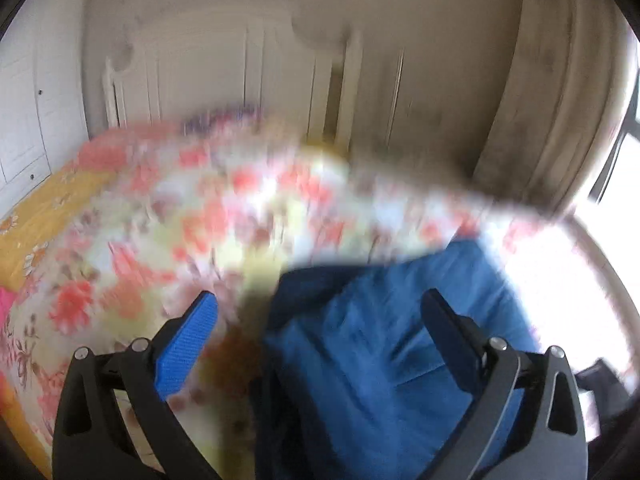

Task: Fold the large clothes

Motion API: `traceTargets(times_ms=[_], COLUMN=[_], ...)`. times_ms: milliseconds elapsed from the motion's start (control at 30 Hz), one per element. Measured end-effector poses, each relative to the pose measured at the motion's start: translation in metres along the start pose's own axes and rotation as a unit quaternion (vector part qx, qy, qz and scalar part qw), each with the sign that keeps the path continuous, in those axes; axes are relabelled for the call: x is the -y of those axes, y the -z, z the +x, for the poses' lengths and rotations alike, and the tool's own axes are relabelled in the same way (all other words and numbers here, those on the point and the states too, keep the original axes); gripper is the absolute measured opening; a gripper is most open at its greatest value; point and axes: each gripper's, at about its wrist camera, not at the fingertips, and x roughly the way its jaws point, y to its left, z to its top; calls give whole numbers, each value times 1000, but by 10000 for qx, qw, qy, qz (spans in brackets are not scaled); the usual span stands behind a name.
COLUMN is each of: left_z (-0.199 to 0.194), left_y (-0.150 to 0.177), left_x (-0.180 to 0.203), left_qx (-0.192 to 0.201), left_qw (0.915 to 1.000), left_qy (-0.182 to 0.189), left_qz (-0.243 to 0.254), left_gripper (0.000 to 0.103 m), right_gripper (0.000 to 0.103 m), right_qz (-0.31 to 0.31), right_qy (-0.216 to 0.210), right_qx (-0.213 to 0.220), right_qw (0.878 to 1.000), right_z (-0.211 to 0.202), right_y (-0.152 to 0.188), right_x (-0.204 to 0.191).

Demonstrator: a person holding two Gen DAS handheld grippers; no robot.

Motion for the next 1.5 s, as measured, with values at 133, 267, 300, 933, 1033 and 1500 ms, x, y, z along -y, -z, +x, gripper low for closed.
traceTargets(times_ms=[133, 267, 300, 933, 1033, 1500], left_z=[46, 0, -12, -11, -15, -4], left_y=[22, 36, 43, 131, 131, 81], left_x=[-25, -44, -53, -80, -82, 35], left_qx=[-659, -326, -277, -1076, -961, -219], left_qw=[9917, 9928, 9898, 9367, 9419, 9261], left_qy=[844, 784, 1003, 2774, 2672, 3405], left_qz=[-715, -850, -972, -1847, -1795, -1613], left_gripper=[101, 101, 101, 101, 94, 32], right_gripper=[98, 98, 98, 99, 88, 67], right_qz=[-33, 169, 333, 3381, 3101, 2482], right_qy=[1, -429, -599, -2828, -2754, -1017], right_qx=[-3, -267, -300, -987, -605, 779], right_qw=[10000, 9986, 9972, 8922, 9079, 9602], right_z=[-1, -18, -21, 3, -10, -78], right_y=[0, -1, -1, 90, 89, 93], right_x=[-5, 9, 18, 85, 80, 152])
